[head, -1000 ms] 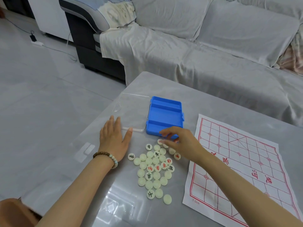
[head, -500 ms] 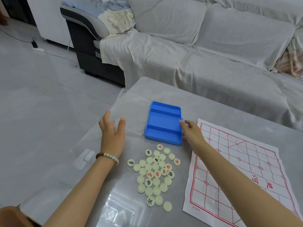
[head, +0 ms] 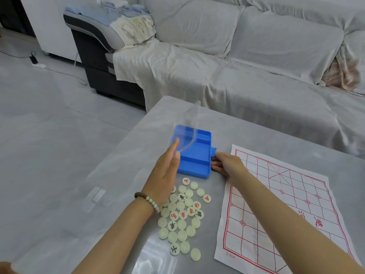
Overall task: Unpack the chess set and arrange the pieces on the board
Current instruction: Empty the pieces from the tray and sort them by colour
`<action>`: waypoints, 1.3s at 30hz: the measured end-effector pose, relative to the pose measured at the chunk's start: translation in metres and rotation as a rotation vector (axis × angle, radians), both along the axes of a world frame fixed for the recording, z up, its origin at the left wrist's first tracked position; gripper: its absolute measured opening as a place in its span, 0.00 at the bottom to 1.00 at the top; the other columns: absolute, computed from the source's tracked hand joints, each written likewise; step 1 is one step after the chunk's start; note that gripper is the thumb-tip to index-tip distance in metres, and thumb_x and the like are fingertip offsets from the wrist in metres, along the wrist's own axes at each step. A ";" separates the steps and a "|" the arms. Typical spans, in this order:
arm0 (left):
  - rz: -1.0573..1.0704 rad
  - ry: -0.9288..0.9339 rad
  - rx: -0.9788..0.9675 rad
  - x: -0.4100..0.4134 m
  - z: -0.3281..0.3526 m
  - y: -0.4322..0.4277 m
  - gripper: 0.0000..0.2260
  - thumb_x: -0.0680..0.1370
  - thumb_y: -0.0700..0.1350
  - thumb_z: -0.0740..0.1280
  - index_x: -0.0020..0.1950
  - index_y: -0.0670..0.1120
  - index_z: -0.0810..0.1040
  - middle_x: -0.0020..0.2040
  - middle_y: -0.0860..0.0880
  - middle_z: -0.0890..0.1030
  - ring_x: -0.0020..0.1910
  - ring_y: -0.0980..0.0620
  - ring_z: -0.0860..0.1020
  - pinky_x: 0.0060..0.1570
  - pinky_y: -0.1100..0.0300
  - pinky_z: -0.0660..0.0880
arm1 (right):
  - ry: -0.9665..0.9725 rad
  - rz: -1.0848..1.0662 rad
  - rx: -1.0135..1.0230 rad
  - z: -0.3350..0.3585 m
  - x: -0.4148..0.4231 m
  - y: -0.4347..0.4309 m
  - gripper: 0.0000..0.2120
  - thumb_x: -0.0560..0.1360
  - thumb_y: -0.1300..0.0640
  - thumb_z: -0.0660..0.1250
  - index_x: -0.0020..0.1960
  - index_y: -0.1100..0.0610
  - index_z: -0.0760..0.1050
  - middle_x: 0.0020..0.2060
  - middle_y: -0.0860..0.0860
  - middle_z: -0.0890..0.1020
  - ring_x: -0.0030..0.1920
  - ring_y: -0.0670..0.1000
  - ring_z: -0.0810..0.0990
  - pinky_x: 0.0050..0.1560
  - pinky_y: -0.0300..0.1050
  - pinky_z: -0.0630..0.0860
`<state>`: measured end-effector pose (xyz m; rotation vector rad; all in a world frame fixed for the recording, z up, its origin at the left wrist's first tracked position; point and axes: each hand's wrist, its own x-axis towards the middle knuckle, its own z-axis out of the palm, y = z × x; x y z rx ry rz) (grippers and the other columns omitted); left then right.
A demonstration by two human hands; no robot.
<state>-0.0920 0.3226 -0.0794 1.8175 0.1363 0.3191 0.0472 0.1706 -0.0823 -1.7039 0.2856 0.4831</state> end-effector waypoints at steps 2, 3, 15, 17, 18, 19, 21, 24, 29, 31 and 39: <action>-0.025 0.184 0.190 0.001 -0.008 0.000 0.21 0.81 0.56 0.42 0.73 0.58 0.58 0.68 0.61 0.63 0.68 0.68 0.58 0.70 0.61 0.53 | 0.040 0.007 0.019 0.002 0.001 -0.001 0.09 0.78 0.58 0.64 0.52 0.63 0.77 0.37 0.54 0.81 0.33 0.48 0.80 0.31 0.34 0.79; -0.022 0.292 0.346 0.002 -0.011 0.000 0.22 0.81 0.53 0.39 0.73 0.56 0.58 0.73 0.55 0.59 0.72 0.59 0.54 0.71 0.58 0.50 | 0.048 0.013 0.020 0.003 0.001 -0.001 0.09 0.78 0.58 0.64 0.52 0.63 0.77 0.37 0.55 0.81 0.33 0.48 0.80 0.31 0.34 0.79; 0.130 0.169 0.060 0.012 -0.008 0.003 0.21 0.80 0.57 0.51 0.72 0.54 0.62 0.72 0.55 0.60 0.71 0.59 0.59 0.65 0.65 0.56 | -0.179 0.203 -0.055 0.005 -0.018 0.006 0.16 0.78 0.51 0.63 0.63 0.55 0.73 0.48 0.48 0.79 0.48 0.51 0.79 0.44 0.38 0.78; 0.129 0.087 -0.036 0.010 0.000 0.000 0.22 0.79 0.59 0.54 0.72 0.55 0.61 0.71 0.57 0.63 0.68 0.60 0.63 0.66 0.63 0.60 | -0.153 0.183 0.064 0.013 -0.025 -0.001 0.16 0.79 0.51 0.62 0.65 0.54 0.71 0.52 0.48 0.78 0.48 0.47 0.79 0.42 0.36 0.78; 0.125 0.062 -0.113 0.008 0.004 -0.003 0.24 0.78 0.61 0.56 0.72 0.55 0.61 0.70 0.56 0.64 0.68 0.57 0.66 0.65 0.61 0.65 | -0.151 0.167 0.129 0.017 -0.030 -0.008 0.17 0.79 0.52 0.62 0.66 0.54 0.70 0.55 0.49 0.78 0.50 0.47 0.79 0.44 0.37 0.79; 0.123 0.053 -0.203 0.007 0.006 -0.007 0.25 0.77 0.61 0.57 0.72 0.55 0.60 0.70 0.54 0.66 0.66 0.54 0.70 0.61 0.62 0.71 | -0.155 0.149 0.183 0.021 -0.035 -0.017 0.18 0.78 0.53 0.62 0.67 0.53 0.69 0.57 0.50 0.78 0.51 0.48 0.79 0.46 0.39 0.80; 0.095 0.110 -0.381 0.001 0.011 -0.021 0.24 0.78 0.55 0.59 0.72 0.52 0.60 0.68 0.50 0.69 0.58 0.50 0.78 0.45 0.68 0.77 | -0.161 0.123 0.217 0.029 -0.053 -0.043 0.19 0.78 0.54 0.64 0.68 0.49 0.67 0.58 0.51 0.77 0.53 0.50 0.80 0.50 0.44 0.80; -0.011 0.218 -0.438 -0.006 0.010 -0.051 0.26 0.77 0.48 0.64 0.73 0.50 0.61 0.67 0.47 0.72 0.51 0.47 0.81 0.40 0.61 0.80 | -0.148 0.129 0.189 0.036 -0.082 -0.095 0.22 0.76 0.54 0.66 0.68 0.46 0.65 0.57 0.51 0.78 0.53 0.52 0.81 0.51 0.46 0.81; -0.206 0.257 -0.391 -0.019 0.020 -0.130 0.24 0.76 0.44 0.65 0.70 0.53 0.63 0.61 0.47 0.76 0.53 0.50 0.79 0.40 0.56 0.81 | -0.185 0.132 0.127 0.051 -0.120 -0.190 0.25 0.75 0.52 0.67 0.69 0.43 0.63 0.57 0.50 0.81 0.54 0.51 0.81 0.57 0.51 0.78; -0.284 0.277 -0.392 -0.024 0.028 -0.165 0.22 0.77 0.44 0.65 0.69 0.54 0.64 0.60 0.48 0.76 0.53 0.50 0.79 0.41 0.55 0.81 | -0.182 0.074 0.151 0.056 -0.130 -0.231 0.26 0.75 0.52 0.67 0.70 0.44 0.63 0.57 0.50 0.80 0.55 0.52 0.81 0.60 0.52 0.76; -0.594 0.353 -0.230 -0.038 0.053 -0.305 0.09 0.79 0.48 0.61 0.59 0.54 0.72 0.50 0.52 0.77 0.45 0.56 0.78 0.37 0.61 0.79 | -0.170 -0.189 0.006 0.074 -0.166 -0.411 0.19 0.74 0.46 0.67 0.61 0.51 0.76 0.57 0.51 0.81 0.52 0.50 0.80 0.48 0.44 0.76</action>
